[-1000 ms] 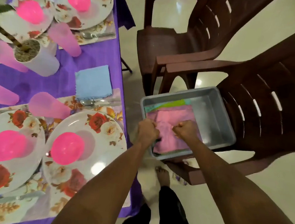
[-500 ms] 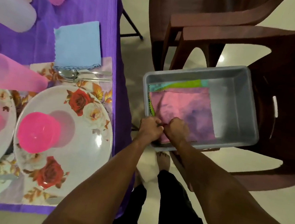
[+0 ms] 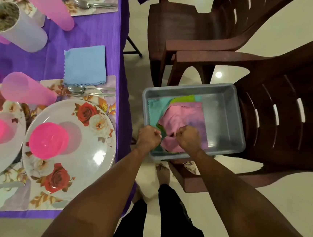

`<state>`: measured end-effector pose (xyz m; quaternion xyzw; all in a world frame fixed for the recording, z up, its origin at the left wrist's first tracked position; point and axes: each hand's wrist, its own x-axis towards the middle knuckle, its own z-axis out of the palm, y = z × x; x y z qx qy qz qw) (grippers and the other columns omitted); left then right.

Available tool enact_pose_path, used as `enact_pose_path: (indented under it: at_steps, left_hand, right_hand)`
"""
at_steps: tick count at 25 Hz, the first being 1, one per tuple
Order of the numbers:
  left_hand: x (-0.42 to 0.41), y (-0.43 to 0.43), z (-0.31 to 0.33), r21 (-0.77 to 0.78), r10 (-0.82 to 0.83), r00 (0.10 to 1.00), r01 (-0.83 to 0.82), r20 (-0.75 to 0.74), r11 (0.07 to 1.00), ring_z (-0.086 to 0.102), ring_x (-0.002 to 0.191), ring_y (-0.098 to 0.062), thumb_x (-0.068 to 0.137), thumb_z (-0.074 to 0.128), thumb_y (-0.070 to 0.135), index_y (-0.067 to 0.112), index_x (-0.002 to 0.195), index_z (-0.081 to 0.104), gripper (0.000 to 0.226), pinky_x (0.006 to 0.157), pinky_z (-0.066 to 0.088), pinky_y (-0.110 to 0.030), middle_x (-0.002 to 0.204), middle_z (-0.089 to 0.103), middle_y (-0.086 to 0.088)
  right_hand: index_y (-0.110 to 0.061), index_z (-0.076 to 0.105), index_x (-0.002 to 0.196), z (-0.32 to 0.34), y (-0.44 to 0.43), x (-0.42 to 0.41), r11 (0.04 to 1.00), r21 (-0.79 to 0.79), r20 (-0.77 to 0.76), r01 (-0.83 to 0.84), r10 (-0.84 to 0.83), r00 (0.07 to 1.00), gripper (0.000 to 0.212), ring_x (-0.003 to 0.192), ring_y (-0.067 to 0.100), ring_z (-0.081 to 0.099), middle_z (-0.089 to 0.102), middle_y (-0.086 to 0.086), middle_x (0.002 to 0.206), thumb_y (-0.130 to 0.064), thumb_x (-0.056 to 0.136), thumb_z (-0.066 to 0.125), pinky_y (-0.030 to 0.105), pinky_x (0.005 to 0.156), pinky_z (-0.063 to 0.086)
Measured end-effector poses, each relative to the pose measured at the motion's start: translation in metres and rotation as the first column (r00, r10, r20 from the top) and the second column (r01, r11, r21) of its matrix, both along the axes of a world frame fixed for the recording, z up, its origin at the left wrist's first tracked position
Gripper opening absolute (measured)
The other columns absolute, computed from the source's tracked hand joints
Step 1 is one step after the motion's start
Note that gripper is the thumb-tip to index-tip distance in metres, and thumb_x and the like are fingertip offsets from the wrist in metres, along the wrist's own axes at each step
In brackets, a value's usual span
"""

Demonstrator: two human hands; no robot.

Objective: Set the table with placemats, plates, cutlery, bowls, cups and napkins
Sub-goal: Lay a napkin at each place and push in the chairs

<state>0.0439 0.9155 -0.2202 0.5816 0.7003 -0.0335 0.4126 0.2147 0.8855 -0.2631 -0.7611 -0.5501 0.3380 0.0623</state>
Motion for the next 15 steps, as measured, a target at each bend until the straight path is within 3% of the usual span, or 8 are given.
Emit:
enact_pose_path:
  at_steps: [1,3,6,7,9,12,15]
  left_hand:
    - [0.001,-0.004,-0.003,0.001,-0.011,1.0,0.011,-0.025,1.0,0.073,0.093,-0.022,0.09,0.07,0.017,0.01,0.089,0.082,0.015,0.092,0.055,-0.025,0.089,0.079,-0.006]
    - [0.001,-0.01,-0.009,-0.011,0.022,0.998,-0.023,-0.051,1.0,0.073,0.088,-0.026,0.091,0.07,0.022,0.006,0.081,0.08,0.021,0.086,0.057,-0.031,0.083,0.077,-0.009]
    - [0.013,-0.01,-0.006,-0.188,0.147,0.988,-0.138,0.035,0.972,0.069,0.09,-0.025,0.094,0.068,0.038,0.015,0.088,0.077,0.025,0.085,0.055,-0.034,0.094,0.076,-0.007]
    - [0.02,-0.009,-0.004,-0.308,0.266,0.954,-0.215,0.134,0.927,0.068,0.092,-0.024,0.095,0.066,0.041,0.021,0.092,0.073,0.022,0.086,0.056,-0.038,0.1,0.075,-0.005]
    - [0.035,-0.011,-0.001,-0.531,0.54,0.796,-0.342,0.275,0.775,0.069,0.092,-0.021,0.098,0.066,0.038,0.022,0.103,0.068,0.017,0.075,0.061,-0.039,0.108,0.074,-0.005]
    - [0.049,-0.011,-0.002,-0.536,0.691,0.642,-0.474,0.333,0.699,0.07,0.074,-0.017,0.095,0.072,0.02,0.012,0.113,0.072,0.019,0.05,0.056,-0.025,0.104,0.077,-0.011]
    - [0.05,-0.007,0.014,-0.504,0.73,0.569,-0.535,0.378,0.678,0.063,0.061,-0.012,0.093,0.075,0.015,0.014,0.098,0.069,0.008,0.046,0.049,-0.021,0.084,0.073,-0.005]
  right_hand:
    - [-0.009,0.068,0.066,-0.004,0.0,0.001,0.998,0.044,0.001,0.042,-0.042,0.999,0.051,0.065,0.029,0.062,0.064,0.01,0.067,-0.036,0.093,0.034,0.029,0.058,0.034]
    - [-0.009,0.072,0.066,-0.001,0.001,0.004,0.981,0.024,-0.068,0.191,-0.189,0.98,0.038,0.059,0.024,0.06,0.067,0.006,0.064,-0.033,0.092,0.057,0.028,0.052,0.039]
    - [-0.01,0.074,0.065,0.005,0.006,0.006,0.946,-0.025,-0.315,0.322,-0.313,0.896,0.023,0.056,0.016,0.061,0.069,0.003,0.058,-0.02,0.085,0.072,0.034,0.059,0.051]
    - [-0.012,0.075,0.065,0.008,0.008,0.006,0.932,-0.059,-0.374,0.356,-0.351,0.858,0.022,0.055,0.014,0.06,0.069,0.001,0.056,-0.018,0.085,0.072,0.033,0.06,0.051]
    - [-0.01,0.076,0.066,0.014,0.013,0.003,0.858,-0.16,-0.435,0.488,-0.505,0.746,0.019,0.052,0.015,0.057,0.067,0.001,0.055,-0.014,0.085,0.071,0.032,0.058,0.052]
    - [-0.005,0.072,0.068,0.02,0.02,0.003,0.734,-0.28,-0.482,0.618,-0.665,0.571,0.016,0.049,0.022,0.051,0.062,0.011,0.058,-0.006,0.083,0.066,0.033,0.053,0.051]
    - [-0.013,0.072,0.071,0.024,0.016,0.01,0.715,-0.241,-0.438,0.656,-0.683,0.584,0.016,0.072,0.026,0.062,0.072,0.012,0.077,-0.016,0.086,0.068,0.039,0.069,0.055]
